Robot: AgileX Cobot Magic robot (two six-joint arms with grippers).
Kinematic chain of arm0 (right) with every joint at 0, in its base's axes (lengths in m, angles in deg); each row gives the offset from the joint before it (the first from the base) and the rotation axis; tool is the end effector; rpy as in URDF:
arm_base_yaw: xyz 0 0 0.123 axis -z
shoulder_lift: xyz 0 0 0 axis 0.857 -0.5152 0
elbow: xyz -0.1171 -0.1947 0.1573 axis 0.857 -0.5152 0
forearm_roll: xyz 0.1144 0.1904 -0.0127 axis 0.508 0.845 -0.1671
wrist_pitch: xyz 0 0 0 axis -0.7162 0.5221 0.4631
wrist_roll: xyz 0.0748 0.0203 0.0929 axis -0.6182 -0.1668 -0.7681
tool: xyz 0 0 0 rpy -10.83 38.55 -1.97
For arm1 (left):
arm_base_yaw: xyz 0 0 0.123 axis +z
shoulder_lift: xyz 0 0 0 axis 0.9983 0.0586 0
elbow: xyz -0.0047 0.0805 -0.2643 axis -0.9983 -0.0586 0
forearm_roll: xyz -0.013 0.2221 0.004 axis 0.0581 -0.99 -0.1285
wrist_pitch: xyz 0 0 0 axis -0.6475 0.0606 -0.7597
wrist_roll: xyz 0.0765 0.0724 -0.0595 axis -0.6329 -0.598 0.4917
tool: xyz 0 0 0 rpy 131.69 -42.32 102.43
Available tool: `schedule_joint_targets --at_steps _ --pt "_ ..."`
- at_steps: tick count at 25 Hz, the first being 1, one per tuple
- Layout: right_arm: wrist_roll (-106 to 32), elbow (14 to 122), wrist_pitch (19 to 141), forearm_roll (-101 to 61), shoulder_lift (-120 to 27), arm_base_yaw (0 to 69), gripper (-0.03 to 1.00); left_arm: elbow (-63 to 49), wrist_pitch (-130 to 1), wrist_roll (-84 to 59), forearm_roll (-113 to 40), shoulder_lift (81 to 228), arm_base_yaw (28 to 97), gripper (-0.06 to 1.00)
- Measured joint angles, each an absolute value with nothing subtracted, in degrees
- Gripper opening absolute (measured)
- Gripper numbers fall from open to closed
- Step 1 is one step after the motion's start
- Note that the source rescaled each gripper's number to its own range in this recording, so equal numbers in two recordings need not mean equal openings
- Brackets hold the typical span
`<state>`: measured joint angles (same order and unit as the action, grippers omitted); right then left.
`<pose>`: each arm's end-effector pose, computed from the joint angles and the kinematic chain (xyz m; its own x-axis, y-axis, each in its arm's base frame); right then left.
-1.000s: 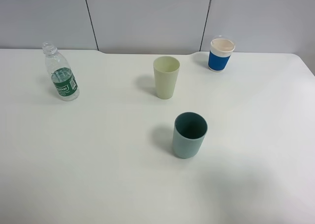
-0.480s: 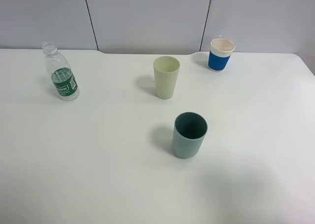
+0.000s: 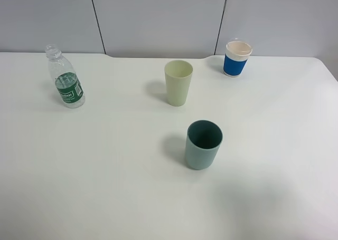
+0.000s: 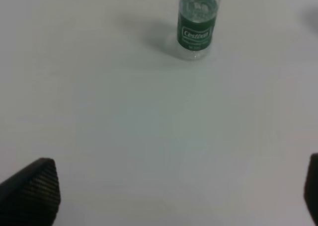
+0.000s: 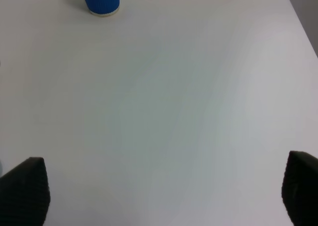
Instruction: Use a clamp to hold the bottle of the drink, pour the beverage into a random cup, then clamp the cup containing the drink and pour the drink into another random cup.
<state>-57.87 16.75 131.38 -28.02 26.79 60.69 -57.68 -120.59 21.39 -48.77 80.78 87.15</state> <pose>0.0043 0.0000 0.2507 -0.4471 -0.0168 -0.8943 0.0164 0.9995 -0.0270 0.0042 -0.0022 0.2519 -0.4369 -0.0146 -0.8994 0.0032 0.9998 -0.0178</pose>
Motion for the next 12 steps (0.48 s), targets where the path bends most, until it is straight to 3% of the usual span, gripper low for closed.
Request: schedule_joint_targets --at_steps 12 --pt "-58.12 16.75 131.38 -28.02 26.79 60.69 0.81 -57.68 -120.59 21.39 -48.77 80.78 87.15 1.0"
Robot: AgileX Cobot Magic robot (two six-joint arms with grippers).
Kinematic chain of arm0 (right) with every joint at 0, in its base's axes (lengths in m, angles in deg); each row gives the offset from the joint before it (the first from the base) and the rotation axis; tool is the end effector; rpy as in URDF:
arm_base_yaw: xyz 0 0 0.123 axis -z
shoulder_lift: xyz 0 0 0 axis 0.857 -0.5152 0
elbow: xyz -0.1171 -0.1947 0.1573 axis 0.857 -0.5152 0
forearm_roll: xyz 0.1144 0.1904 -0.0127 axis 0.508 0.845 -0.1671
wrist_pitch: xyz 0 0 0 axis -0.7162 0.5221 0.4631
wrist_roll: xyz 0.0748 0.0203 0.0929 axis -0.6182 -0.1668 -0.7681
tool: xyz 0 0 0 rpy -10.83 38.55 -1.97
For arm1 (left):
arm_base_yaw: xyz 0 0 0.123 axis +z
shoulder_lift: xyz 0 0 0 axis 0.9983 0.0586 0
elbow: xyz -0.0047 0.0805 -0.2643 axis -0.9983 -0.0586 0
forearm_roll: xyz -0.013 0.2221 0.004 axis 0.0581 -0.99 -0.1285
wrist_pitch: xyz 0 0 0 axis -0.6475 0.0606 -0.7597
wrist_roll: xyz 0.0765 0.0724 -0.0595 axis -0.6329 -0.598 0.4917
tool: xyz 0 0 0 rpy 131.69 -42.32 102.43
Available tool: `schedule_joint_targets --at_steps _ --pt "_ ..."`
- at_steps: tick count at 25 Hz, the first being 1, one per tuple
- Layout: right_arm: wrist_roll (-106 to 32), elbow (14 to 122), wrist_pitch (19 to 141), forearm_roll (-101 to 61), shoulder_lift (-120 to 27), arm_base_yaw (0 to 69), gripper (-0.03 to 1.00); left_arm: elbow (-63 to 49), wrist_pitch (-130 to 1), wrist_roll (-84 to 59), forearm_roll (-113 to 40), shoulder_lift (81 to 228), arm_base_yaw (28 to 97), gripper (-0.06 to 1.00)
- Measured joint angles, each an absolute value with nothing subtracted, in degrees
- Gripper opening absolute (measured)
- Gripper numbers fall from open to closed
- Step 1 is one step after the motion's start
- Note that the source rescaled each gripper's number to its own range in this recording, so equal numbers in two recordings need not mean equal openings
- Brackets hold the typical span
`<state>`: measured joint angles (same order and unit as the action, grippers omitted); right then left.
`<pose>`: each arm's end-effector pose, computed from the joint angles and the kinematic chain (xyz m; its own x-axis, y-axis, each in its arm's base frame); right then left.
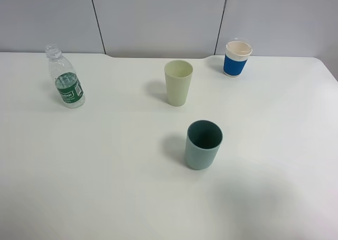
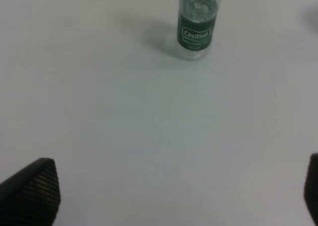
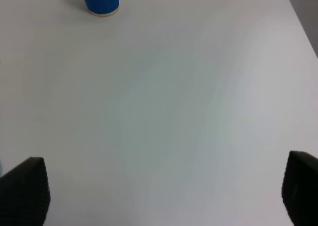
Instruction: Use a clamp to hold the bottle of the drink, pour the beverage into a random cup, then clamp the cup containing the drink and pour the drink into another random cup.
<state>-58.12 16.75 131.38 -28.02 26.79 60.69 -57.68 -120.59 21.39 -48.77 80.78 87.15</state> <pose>0.0043 0.0000 0.2507 -0.4470 -0.0124 -0.8945 0.0183 0.9996 -0.0231 0.0042 -0.0022 0.2519 -0.4369 -0.0146 -0.8994 0.0032 0.9998 -0.0178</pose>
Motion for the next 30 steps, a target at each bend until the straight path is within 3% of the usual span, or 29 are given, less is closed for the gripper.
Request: schedule_joint_targets --at_steps 8,16,30 --pt "-60.62 16.75 131.38 -30.28 26.28 60.69 0.81 -57.68 -120.59 21.39 -48.77 80.78 87.15 1.0" --pt "-60.8 17.95 130.17 -31.28 12.82 60.69 0.81 -57.68 -120.59 21.39 -48.77 80.78 87.15 1.0" --pt "-59.58 23.83 105.55 -35.41 -9.69 60.72 0.81 -57.68 -120.59 21.39 -48.77 80.78 87.15 1.0"
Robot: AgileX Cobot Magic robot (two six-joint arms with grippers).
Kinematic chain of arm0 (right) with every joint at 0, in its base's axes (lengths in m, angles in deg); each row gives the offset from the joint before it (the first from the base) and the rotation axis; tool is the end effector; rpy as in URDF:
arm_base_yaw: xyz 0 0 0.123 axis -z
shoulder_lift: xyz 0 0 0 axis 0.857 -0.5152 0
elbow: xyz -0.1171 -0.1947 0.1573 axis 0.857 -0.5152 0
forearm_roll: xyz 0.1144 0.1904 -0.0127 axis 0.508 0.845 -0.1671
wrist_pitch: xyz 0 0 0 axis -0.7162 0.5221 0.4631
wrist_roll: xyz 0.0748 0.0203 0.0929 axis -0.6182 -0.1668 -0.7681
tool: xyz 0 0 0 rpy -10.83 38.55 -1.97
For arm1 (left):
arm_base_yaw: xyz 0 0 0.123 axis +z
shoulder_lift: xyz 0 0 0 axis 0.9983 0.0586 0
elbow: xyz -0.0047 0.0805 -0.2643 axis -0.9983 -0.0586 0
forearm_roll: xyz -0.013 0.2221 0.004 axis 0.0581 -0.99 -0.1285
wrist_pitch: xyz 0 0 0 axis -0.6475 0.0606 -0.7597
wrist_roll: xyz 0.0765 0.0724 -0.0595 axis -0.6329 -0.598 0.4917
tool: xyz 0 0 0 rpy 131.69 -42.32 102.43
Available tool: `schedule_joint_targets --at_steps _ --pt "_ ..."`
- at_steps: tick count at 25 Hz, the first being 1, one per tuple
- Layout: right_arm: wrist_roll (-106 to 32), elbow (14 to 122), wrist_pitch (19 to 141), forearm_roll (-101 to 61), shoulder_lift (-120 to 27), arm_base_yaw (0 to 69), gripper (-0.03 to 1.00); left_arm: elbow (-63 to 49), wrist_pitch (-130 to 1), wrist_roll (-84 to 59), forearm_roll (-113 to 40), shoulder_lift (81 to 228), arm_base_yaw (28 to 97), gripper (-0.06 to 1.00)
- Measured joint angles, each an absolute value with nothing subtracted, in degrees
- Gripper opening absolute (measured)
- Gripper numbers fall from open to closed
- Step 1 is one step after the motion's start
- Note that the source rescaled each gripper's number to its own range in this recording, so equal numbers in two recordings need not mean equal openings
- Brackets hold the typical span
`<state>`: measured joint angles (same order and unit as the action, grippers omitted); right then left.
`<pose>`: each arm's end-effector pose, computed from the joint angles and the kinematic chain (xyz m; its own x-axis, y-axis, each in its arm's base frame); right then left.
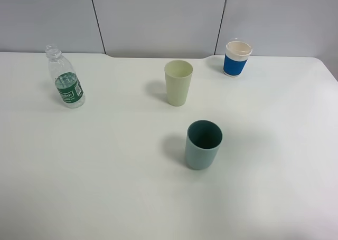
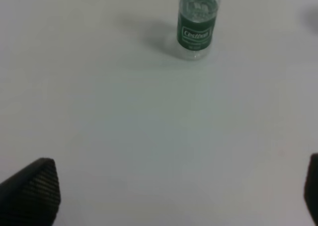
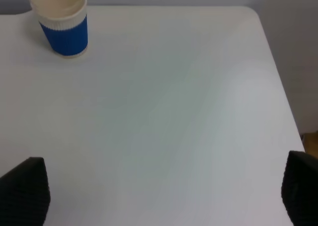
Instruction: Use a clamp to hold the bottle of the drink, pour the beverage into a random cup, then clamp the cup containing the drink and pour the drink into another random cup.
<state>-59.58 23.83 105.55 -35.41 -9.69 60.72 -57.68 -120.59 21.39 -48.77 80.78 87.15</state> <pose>0.1253 -0.0125 0.2980 -0.5049 -0.0909 -0.8584 0.0400 0.9909 -0.1285 0.0042 -0.0022 0.2519 -0.4369 -0.0146 -0.8994 0.0032 0.9998 -0.0178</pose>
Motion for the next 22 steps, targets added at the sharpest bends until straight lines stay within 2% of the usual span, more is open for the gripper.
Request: schedule_joint_targets --at_steps 8,17,22 --pt "-57.18 23.83 88.81 -35.86 -24.06 60.52 0.81 -57.68 -120.59 21.39 -48.77 80.78 87.15 1.0" --pt "-55.87 23.83 71.46 -39.06 -41.04 54.6 0.81 -57.68 -120.59 21.39 -48.77 80.78 87.15 1.0" --pt "-55.87 23.84 66.79 -43.95 -47.74 51.29 0.81 -57.68 -120.59 21.39 -48.77 80.78 87.15 1.0"
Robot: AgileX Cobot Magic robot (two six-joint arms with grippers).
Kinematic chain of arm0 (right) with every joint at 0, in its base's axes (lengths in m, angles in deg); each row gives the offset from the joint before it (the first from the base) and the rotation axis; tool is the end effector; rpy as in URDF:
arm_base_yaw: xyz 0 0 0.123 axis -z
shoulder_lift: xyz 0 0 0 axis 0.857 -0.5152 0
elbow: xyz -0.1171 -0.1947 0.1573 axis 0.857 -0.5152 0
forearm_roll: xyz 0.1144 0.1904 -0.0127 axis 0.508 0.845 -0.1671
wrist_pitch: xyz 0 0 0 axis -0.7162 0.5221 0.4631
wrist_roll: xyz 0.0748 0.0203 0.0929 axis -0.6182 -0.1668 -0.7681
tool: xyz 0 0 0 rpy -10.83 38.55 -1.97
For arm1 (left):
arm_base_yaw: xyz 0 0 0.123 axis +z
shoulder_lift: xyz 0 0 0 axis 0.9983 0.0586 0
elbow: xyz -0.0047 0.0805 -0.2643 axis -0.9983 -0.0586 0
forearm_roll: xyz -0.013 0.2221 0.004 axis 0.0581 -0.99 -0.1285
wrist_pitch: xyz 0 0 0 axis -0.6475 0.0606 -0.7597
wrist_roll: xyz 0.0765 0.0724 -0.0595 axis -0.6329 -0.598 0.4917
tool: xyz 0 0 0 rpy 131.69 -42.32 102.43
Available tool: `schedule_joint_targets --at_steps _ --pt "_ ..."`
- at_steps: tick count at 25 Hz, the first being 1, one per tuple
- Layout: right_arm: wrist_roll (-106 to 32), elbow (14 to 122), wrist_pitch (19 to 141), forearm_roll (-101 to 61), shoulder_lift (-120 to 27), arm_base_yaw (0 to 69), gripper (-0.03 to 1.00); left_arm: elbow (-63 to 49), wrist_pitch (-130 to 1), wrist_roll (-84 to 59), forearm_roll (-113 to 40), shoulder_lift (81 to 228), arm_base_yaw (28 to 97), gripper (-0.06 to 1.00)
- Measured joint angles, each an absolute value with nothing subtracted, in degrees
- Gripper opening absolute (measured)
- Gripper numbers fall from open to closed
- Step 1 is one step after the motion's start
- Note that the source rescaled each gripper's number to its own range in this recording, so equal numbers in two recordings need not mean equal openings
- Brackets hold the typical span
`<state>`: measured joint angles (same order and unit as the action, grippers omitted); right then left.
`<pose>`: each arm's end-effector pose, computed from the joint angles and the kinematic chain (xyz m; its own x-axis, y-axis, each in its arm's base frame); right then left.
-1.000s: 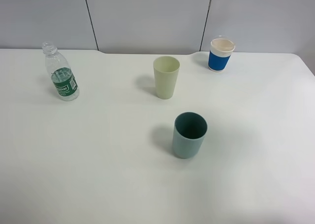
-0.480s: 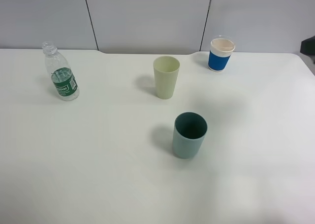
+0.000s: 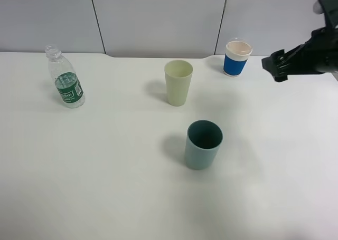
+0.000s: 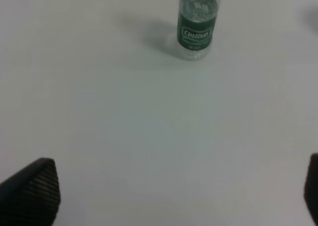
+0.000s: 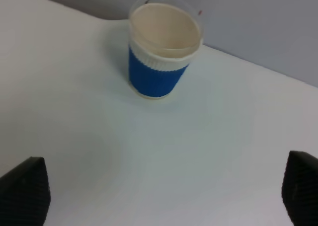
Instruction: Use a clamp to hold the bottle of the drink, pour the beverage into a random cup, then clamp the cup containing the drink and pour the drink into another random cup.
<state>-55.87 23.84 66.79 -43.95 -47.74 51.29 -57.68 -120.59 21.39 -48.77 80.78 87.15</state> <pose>0.2640 0.0382 0.2356 -0.4094 -0.3940 -0.8229 -0.3062 0.9090 -0.2829 0.0042 -0.0022 0.2519 -0.4369 -0.0146 -0.8994 0.0032 0.9998 -0.0178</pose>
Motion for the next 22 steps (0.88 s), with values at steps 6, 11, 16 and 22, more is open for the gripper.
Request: schedule_joint_targets --at_steps 6,11,16,22 --pt "-58.93 23.84 60.91 -50.41 -51.74 50.17 0.81 -57.68 -120.59 21.39 -48.77 80.78 87.15 1.0" --pt "-68.58 23.84 56.74 -59.57 -53.4 50.17 0.81 -57.68 -120.59 21.39 -48.77 80.78 87.15 1.0" --pt "-79.63 23.84 50.68 -70.53 -56.54 50.17 0.81 -57.68 -120.59 21.39 -48.77 80.78 87.15 1.0" --pt "-82.82 23.84 45.17 -76.56 -62.25 50.17 0.8 -57.68 -120.72 21.39 -48.77 80.78 87.15 1.0"
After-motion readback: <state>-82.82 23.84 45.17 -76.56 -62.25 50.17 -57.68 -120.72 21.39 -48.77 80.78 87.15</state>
